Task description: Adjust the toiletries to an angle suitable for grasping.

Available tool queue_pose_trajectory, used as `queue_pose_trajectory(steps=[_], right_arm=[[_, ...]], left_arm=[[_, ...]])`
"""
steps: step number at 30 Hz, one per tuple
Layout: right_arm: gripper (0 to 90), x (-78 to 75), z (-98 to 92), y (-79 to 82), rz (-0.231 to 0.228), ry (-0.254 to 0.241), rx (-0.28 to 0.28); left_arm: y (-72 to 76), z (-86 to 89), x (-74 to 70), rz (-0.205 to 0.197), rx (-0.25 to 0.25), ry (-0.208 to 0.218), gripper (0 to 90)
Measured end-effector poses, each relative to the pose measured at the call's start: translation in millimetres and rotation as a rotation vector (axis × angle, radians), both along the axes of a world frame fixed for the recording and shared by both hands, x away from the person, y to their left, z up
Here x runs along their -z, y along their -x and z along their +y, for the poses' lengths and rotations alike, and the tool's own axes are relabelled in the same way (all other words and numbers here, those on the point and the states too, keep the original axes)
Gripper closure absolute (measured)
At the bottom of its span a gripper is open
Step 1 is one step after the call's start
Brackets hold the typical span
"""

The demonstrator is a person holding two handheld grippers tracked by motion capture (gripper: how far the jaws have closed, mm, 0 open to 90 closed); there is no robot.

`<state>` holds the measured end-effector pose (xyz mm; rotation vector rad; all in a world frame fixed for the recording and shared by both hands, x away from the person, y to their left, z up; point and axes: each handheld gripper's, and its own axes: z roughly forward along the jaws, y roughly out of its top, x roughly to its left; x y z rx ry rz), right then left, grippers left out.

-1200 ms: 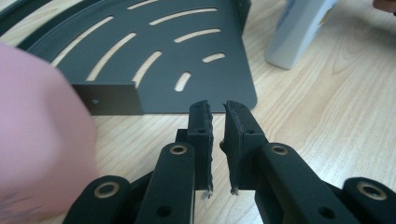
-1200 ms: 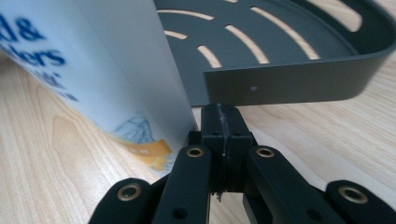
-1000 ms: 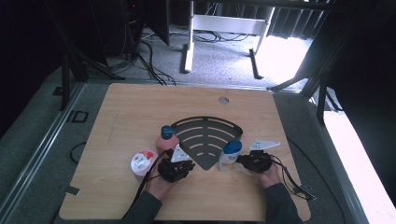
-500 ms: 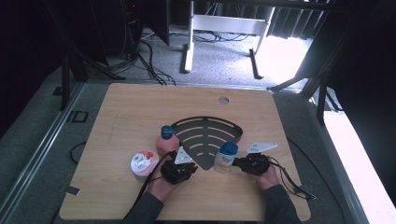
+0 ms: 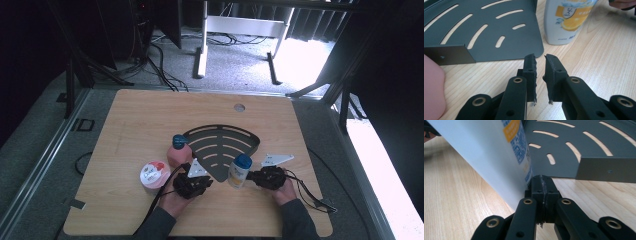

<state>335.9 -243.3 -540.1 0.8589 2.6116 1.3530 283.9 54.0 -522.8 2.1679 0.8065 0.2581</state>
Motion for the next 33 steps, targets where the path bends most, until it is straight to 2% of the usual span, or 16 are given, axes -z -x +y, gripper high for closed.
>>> queue_pose_trajectory(steps=[17,24,27,29,33], right_arm=[[89.7,2.3,7.1,16.6,0.007,-0.002,-0.041],[89.6,2.7,9.2,15.6,0.0,-0.023,-0.023],[89.7,0.9,14.6,14.9,-0.018,0.01,-0.018],[89.7,0.2,18.4,14.5,-0.022,0.012,-0.023],[89.7,2.1,21.5,14.7,-0.011,-0.01,-0.032]], left_arm=[[3.8,-0.1,-2.0,0.003,0.008,0.017,78.7],[3.7,-3.0,-0.3,0.005,0.011,0.019,78.1],[3.3,-3.8,0.2,0.006,0.015,0.015,78.0],[3.6,-4.2,0.3,0.006,0.015,0.017,78.0],[4.3,-4.0,-0.7,0.004,0.013,0.022,77.7]])
